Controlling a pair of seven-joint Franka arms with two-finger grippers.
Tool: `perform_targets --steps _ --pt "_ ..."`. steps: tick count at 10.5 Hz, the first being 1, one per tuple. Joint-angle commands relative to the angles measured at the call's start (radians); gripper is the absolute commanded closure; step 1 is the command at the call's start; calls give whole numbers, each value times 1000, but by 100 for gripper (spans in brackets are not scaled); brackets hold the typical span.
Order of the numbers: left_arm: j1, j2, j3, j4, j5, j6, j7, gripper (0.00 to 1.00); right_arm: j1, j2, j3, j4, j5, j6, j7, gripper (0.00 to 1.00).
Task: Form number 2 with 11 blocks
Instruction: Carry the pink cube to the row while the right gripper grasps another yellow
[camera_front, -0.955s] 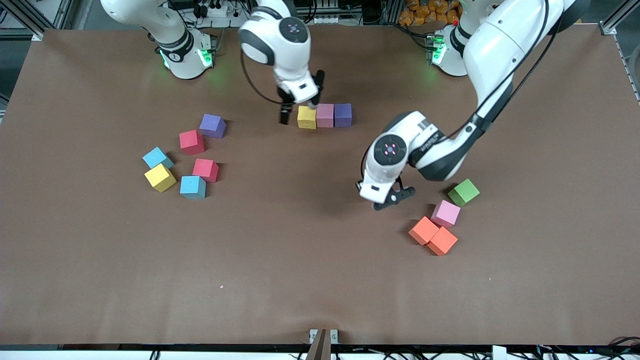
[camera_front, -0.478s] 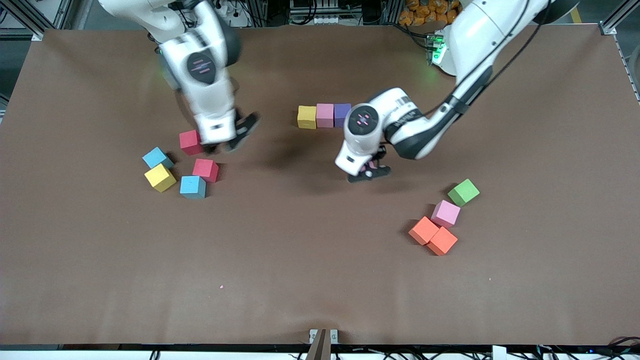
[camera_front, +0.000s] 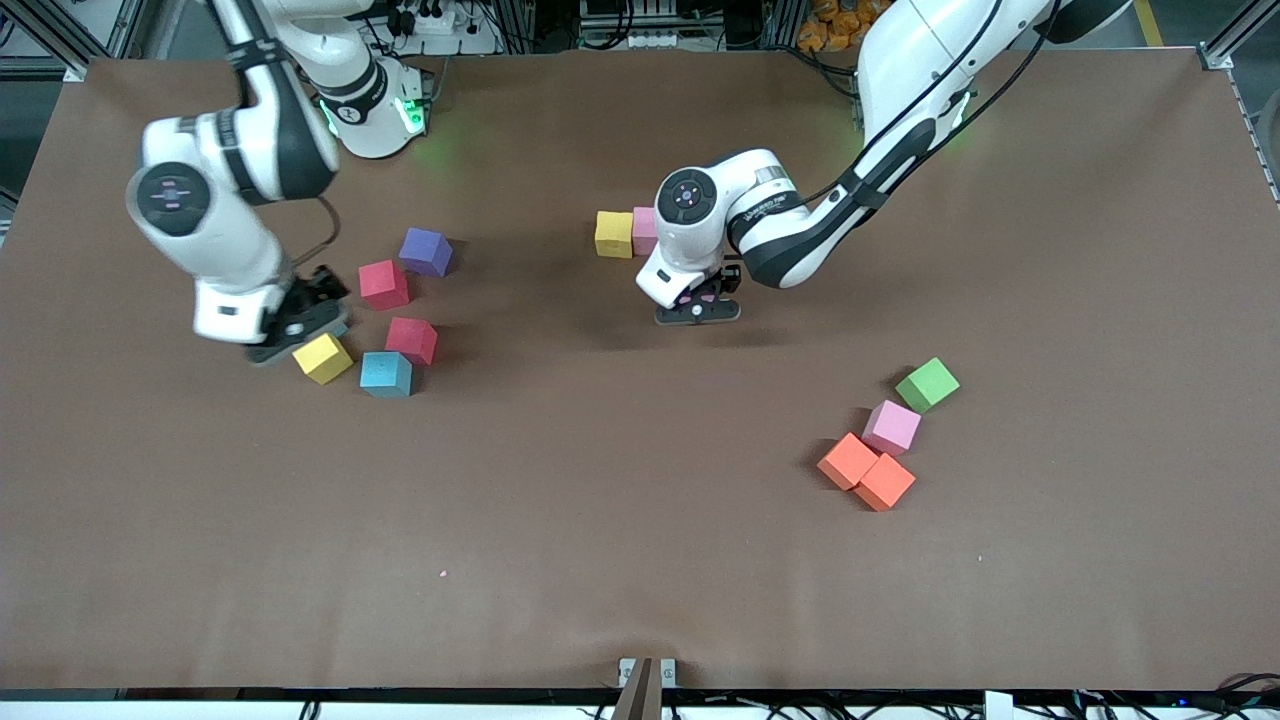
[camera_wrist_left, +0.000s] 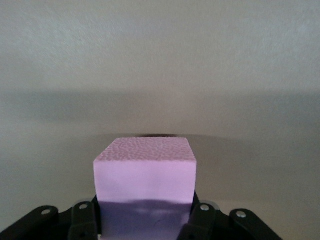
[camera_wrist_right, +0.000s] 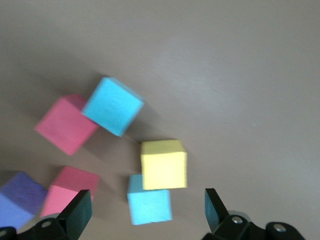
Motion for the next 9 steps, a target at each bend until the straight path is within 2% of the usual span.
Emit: perform_targets --steps 1,4,6,8,9 --pt "26 -65 -23 -105 19 83 1 59 -102 15 20 -22 -21 34 -13 0" --pt "32 -75 -36 -170 19 167 -8 59 -116 88 20 -49 -18 131 -18 0" --pt "31 -75 -36 -187 19 184 -12 59 -114 179 22 -53 -27 208 -21 0" --pt "28 -69 -40 -187 19 184 -34 60 -117 217 22 -54 -106 281 -44 0" --pt "26 -66 -45 -185 19 184 -60 60 -133 245 20 -57 -111 308 -46 0"
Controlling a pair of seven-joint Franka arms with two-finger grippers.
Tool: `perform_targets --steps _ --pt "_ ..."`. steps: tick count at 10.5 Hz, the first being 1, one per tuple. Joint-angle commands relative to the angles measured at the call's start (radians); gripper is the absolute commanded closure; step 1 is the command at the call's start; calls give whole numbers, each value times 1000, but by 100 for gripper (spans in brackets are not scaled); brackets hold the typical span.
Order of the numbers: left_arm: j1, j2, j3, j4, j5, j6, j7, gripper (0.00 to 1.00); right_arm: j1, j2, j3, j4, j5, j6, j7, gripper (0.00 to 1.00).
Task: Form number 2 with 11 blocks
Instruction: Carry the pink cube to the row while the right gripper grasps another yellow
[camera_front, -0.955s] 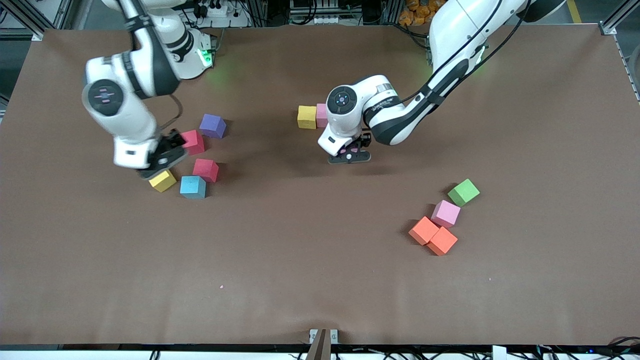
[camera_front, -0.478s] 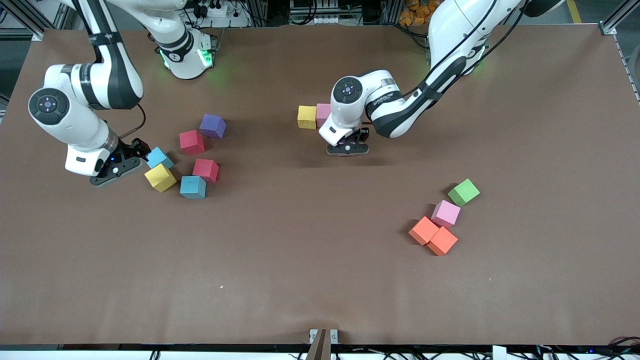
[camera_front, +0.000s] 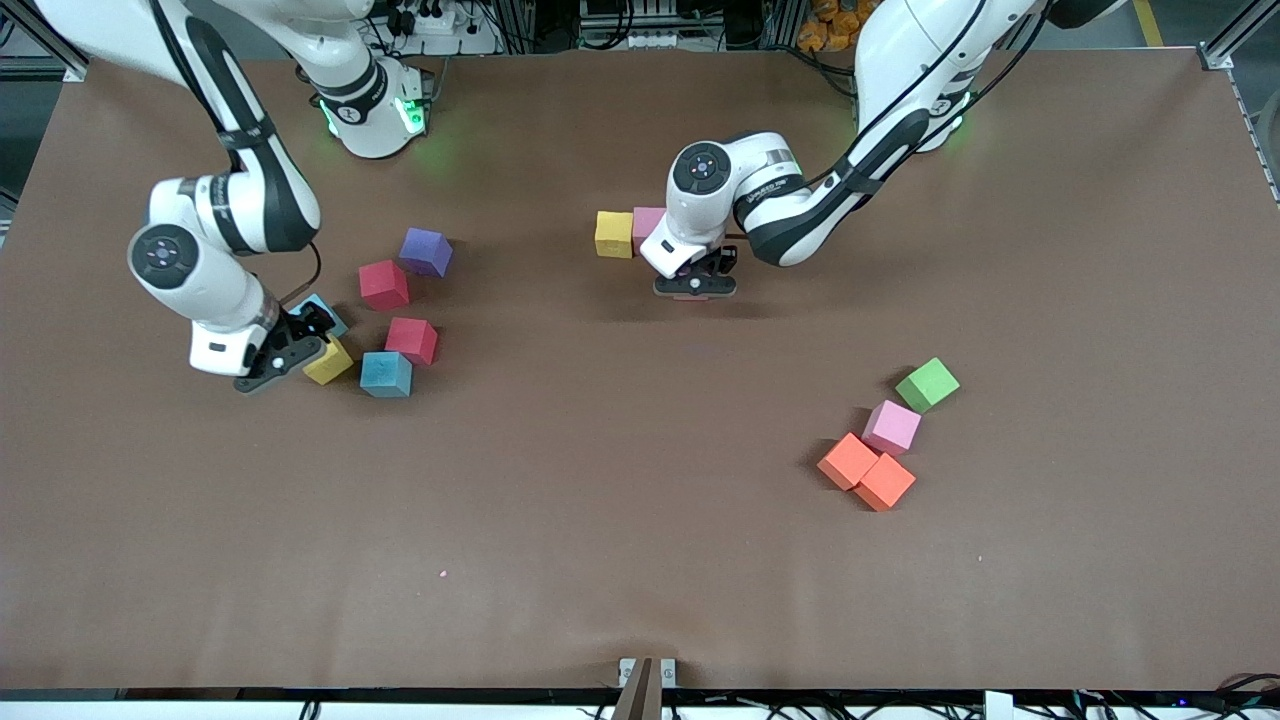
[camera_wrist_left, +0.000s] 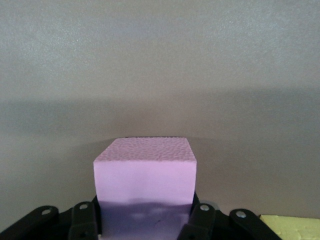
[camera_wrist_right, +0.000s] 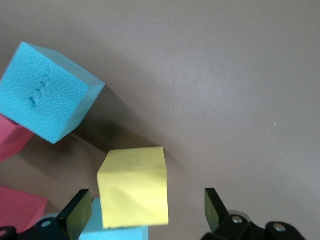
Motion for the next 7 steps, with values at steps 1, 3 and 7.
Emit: perform_targets --steps 1,3,7 --pt "4 -26 -19 -28 19 15 -61 60 -63 70 12 2 -36 75 -43 0" --pt "0 -25 -19 -28 19 32 -108 60 -101 94 12 -13 -36 112 -118 0" --pt "-8 -11 -19 -28 19 41 -118 59 -100 63 52 -10 -33 80 -112 0"
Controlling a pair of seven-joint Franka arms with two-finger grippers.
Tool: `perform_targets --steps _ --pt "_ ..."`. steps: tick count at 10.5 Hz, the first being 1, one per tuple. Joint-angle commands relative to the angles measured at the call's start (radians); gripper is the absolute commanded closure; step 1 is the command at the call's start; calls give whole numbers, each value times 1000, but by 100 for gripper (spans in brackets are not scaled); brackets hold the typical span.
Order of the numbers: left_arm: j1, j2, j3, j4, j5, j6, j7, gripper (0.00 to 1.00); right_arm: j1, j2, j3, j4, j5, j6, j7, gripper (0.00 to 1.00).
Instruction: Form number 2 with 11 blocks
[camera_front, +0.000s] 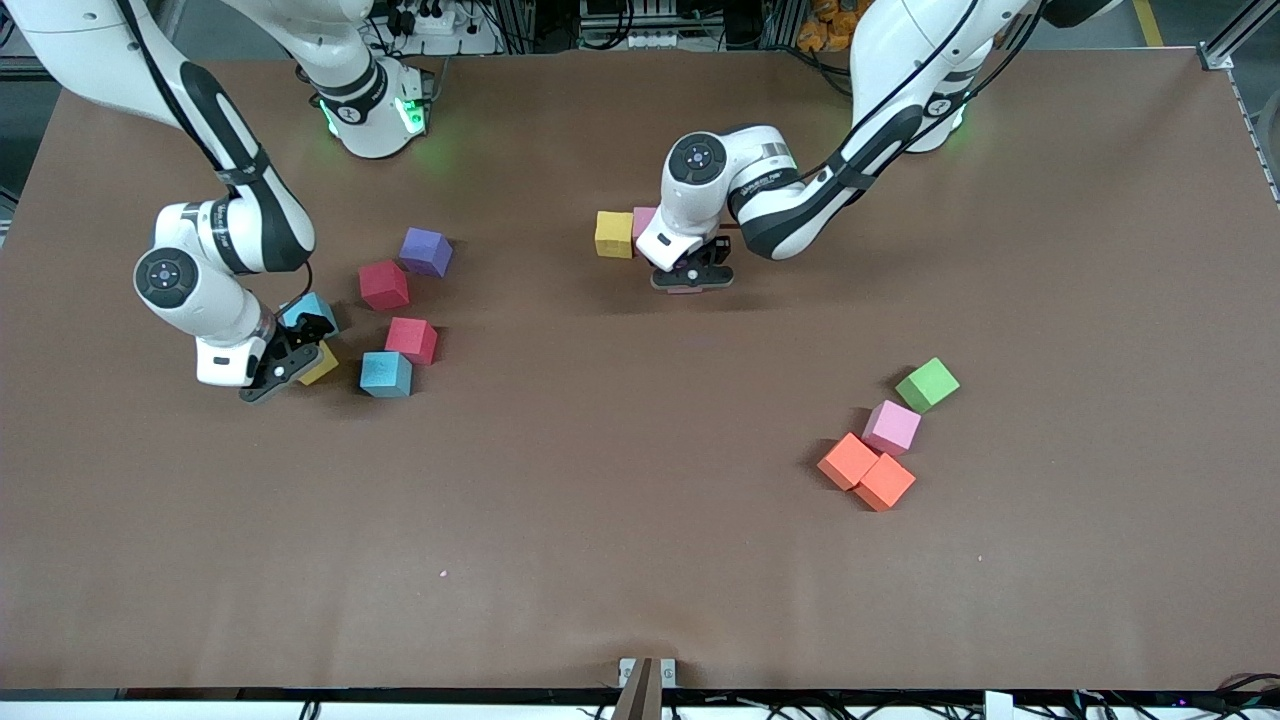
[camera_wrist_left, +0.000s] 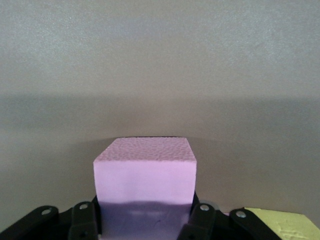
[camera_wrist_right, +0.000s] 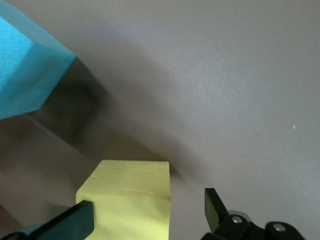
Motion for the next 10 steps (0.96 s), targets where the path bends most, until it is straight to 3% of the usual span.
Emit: perform_targets --steps 1,10 --pt "-2 -6 -4 -17 19 19 -33 58 -17 -37 47 3 -15 -64 1 0" --pt "-20 14 -2 -22 42 18 -32 56 -36 -51 52 -9 -10 -94 -13 0"
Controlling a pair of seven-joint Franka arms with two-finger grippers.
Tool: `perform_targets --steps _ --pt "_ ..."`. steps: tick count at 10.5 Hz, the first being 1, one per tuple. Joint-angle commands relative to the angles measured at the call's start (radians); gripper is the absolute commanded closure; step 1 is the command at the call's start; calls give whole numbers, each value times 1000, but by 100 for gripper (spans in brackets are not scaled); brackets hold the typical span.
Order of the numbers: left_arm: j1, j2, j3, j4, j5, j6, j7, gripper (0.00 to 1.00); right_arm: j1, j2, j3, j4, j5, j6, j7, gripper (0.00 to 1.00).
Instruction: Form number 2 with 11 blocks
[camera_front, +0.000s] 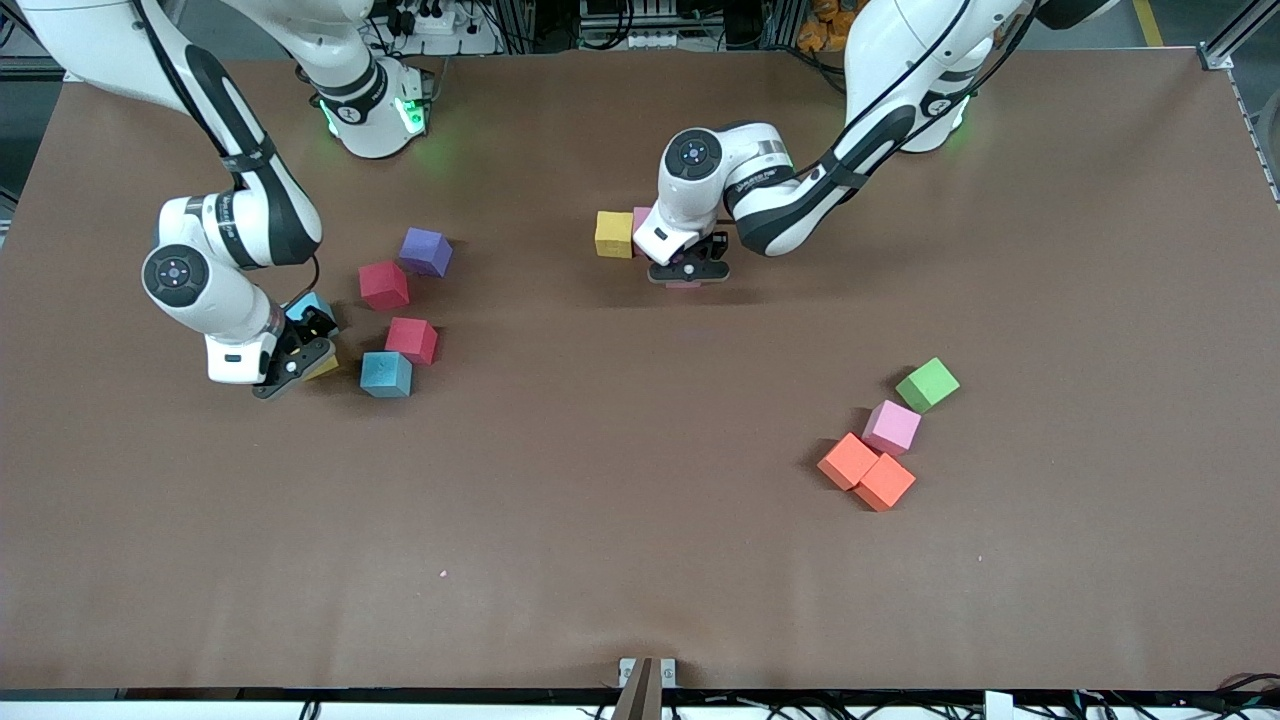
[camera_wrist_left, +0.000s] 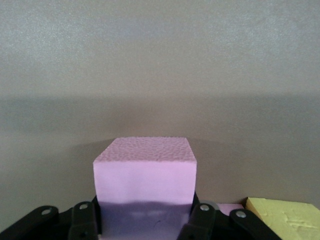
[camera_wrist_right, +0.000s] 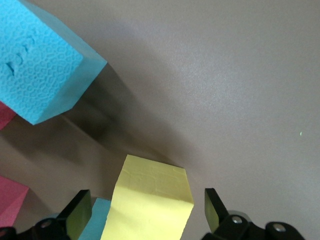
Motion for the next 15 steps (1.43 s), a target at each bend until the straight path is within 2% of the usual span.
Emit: perform_targets --steps 1,6,10,11,12,13,14,15 --pt "-2 5 -2 -12 35 14 -29 56 -38 -8 11 -18 -10 6 -12 0" --pt "10 -1 -2 -31 35 13 -46 56 -74 32 13 -31 3 38 3 0" --pt "15 -1 -2 -35 35 8 -86 53 -75 52 11 -29 46 38 5 0" --pt "15 -1 -2 -35 35 8 -87 51 -75 52 11 -29 46 40 5 6" --pt "15 -1 -2 -35 35 8 -86 50 -75 57 11 -28 46 43 5 6" --pt "10 0 -2 -35 35 8 -86 49 -75 65 13 -28 46 57 5 13" --pt "7 0 -2 -37 35 7 -86 44 -75 63 13 -28 46 55 5 26" --pt "6 -1 -2 -40 35 5 -86 42 -75 57 13 -25 46 48 5 46"
